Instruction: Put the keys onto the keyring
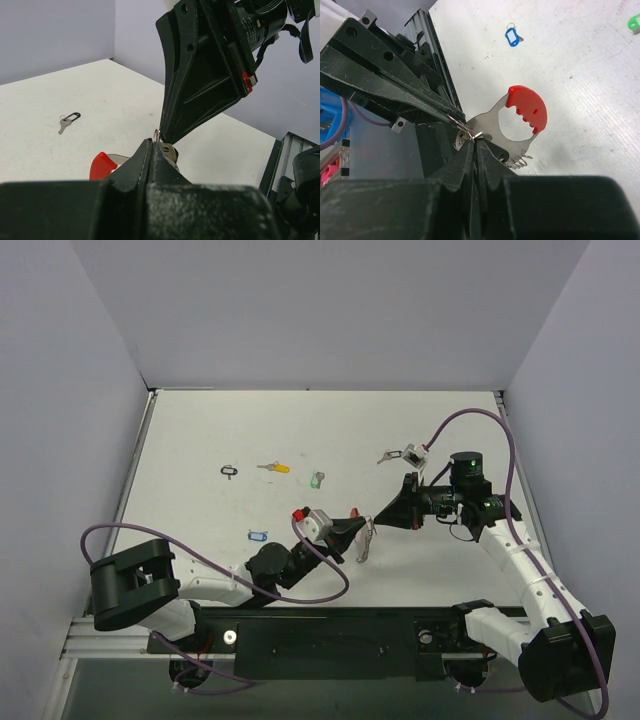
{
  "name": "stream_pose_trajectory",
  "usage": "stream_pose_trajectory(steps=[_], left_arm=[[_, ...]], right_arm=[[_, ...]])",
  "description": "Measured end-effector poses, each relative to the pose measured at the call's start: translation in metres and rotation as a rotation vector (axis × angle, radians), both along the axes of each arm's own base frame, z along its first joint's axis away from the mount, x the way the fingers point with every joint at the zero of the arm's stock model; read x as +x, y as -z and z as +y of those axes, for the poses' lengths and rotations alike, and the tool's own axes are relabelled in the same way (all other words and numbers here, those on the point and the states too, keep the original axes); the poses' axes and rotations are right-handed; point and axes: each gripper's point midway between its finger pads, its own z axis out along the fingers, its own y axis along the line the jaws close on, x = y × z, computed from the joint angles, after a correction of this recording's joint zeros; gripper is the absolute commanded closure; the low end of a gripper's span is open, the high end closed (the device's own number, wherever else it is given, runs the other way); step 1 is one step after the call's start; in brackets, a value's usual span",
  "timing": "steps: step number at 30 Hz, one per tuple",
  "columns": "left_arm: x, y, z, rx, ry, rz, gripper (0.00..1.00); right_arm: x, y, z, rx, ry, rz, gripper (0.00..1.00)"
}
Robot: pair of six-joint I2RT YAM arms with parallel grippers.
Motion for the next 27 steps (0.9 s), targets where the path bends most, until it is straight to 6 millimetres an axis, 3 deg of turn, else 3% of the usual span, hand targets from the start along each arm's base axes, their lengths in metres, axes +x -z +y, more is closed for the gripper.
stream_pose_trajectory(steps=[27], left_arm=[[-0.010,-0.003,0.003,0.004,0.077,-0.033,1.00]], right_arm=[[-0.010,-0.001,0.001,0.018,-0.055,-0.008,0.98]])
